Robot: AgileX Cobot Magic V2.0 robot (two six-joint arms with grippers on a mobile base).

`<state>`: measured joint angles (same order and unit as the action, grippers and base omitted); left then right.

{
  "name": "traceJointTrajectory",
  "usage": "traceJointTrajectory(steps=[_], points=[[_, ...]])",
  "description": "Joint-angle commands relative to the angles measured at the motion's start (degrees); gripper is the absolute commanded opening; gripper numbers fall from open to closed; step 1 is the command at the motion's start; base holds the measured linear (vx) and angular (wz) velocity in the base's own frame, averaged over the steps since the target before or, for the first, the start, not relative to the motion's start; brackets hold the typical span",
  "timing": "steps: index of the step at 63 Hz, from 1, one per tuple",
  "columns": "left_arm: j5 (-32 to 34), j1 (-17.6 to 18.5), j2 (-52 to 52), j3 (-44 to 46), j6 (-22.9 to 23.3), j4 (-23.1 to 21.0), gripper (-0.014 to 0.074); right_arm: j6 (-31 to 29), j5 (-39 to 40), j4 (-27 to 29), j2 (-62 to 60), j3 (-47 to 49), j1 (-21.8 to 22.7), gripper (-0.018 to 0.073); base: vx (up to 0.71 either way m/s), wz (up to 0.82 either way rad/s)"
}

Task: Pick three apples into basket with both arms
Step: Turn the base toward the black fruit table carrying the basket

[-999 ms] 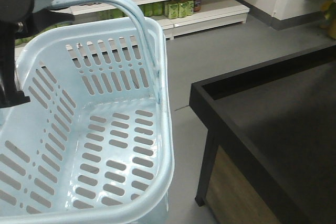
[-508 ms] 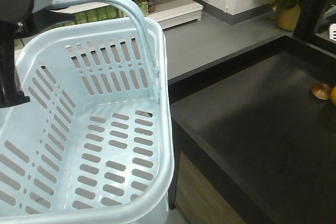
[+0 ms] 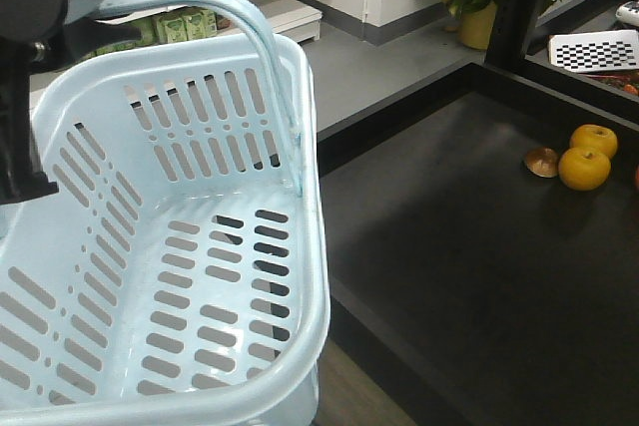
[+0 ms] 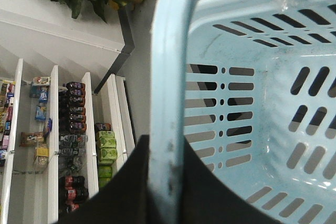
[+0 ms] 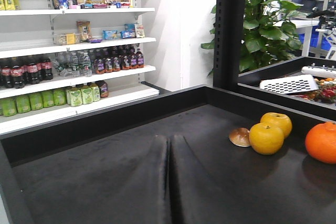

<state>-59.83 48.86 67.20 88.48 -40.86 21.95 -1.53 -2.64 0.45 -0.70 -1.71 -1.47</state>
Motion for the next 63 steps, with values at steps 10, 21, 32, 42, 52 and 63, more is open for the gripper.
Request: traceJointTrajectory(steps=[10,21,32,42,52,63], points=[[4.82,0.12,-1.4,1.65,0.84,1.3,-0.0006,0.05,4.43,-0.45,-0.07,-0.6,0.18,-0.0008,-0.01,-0.06],[4.82,0.12,-1.4,1.65,0.84,1.3,-0.0006,0.05,4.43,-0.45,-0.07,-0.6,0.18,-0.0008,-0.01,-0.1],[4.82,0.12,-1.4,1.65,0.84,1.3,-0.0006,0.05,4.43,-0.45,-0.07,-0.6,0.18,-0.0008,-0.01,-0.27],[4.82,0.12,-1.4,1.65,0.84,1.3,-0.0006,0.05,4.43,-0.45,-0.07,-0.6,0.18,-0.0008,-0.01,-0.42],[4.82,0.12,-1.4,1.65,0.84,1.3,-0.0006,0.05,4.43,-0.45,-0.07,-0.6,0.18,-0.0008,-0.01,-0.49],[4.82,0.12,-1.4,1.65,0.84,1.3,-0.0006,0.05,4.43,-0.45,-0.07,-0.6,0.18,-0.0008,0.0,-0.49]])
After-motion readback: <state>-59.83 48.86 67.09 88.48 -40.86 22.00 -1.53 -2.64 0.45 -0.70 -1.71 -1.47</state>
